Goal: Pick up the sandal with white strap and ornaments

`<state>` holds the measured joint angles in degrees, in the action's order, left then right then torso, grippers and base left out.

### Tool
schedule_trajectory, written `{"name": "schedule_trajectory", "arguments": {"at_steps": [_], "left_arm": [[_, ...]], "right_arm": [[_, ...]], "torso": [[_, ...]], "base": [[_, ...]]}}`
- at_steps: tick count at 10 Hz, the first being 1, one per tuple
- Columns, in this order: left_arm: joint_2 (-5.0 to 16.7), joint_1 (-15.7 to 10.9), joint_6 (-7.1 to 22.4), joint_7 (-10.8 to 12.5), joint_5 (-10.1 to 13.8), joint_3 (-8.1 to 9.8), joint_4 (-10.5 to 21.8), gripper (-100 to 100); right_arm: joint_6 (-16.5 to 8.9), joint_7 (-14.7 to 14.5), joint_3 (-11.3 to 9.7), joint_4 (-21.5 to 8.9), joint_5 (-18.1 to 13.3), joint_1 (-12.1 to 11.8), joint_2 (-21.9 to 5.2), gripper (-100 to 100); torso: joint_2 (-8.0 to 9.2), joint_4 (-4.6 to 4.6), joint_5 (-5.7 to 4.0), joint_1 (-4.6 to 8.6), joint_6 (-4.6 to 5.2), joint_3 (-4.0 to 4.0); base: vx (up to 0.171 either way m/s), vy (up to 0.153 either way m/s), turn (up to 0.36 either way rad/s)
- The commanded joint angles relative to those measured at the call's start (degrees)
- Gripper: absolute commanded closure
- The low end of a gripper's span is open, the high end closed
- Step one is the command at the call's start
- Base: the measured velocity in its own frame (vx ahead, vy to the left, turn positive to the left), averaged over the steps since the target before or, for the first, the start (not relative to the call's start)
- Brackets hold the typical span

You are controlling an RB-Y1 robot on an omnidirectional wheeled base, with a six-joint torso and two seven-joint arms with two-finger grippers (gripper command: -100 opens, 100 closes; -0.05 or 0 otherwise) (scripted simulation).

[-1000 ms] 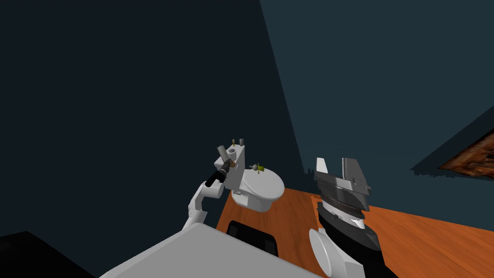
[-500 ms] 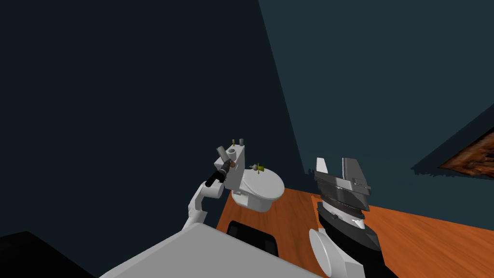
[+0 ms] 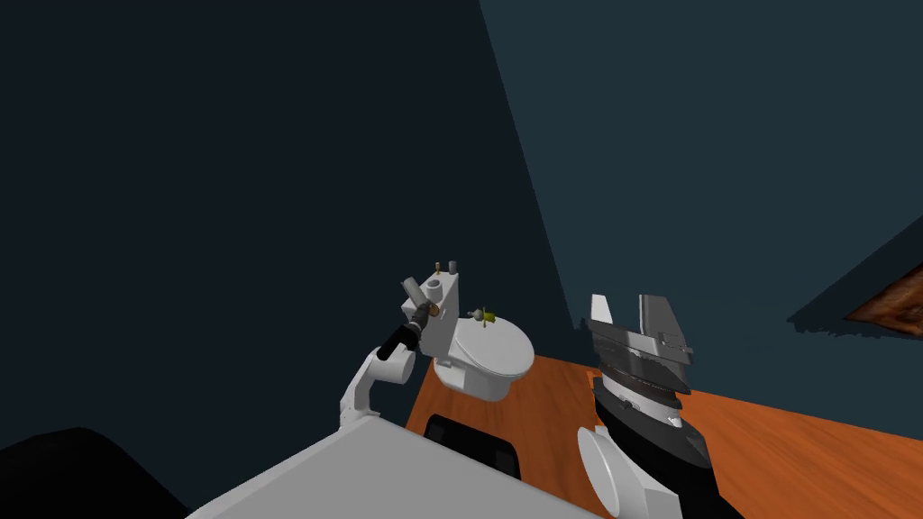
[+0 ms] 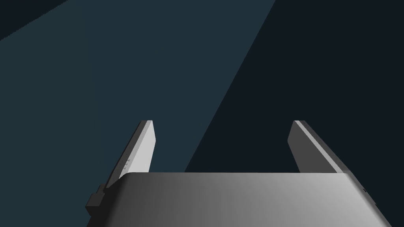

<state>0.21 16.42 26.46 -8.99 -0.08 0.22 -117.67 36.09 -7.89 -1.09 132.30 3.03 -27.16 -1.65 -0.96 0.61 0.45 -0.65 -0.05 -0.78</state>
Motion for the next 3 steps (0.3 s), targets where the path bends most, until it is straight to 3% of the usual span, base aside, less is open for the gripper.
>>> {"name": "schedule_trajectory", "arguments": {"at_steps": [1, 2, 3], "left_arm": [[-0.07, 2.00, -0.17, -0.21, 0.11, -0.91, -1.74, 100], [0.20, 1.11, 0.11, -0.05, 0.28, -0.43, -1.13, 100], [0.22, 1.23, 0.13, -0.05, 0.32, -0.46, -1.27, 0]], "right_arm": [[0.00, 0.00, 0.00, 0.00, 0.00, 0.00, 0.00, 0], [0.00, 0.00, 0.00, 0.00, 0.00, 0.00, 0.00, 0], [0.00, 0.00, 0.00, 0.00, 0.00, 0.00, 0.00, 0]], "torso": [[0.00, 0.00, 0.00, 0.00, 0.00, 0.00], [-0.02, 0.00, -0.01, -0.01, 0.00, -0.01], [-0.03, 0.00, -0.01, 0.01, 0.03, -0.02]], "base": [[0.027, 0.005, 0.033], [0.011, 0.002, 0.011], [0.000, 0.000, 0.000]]}}
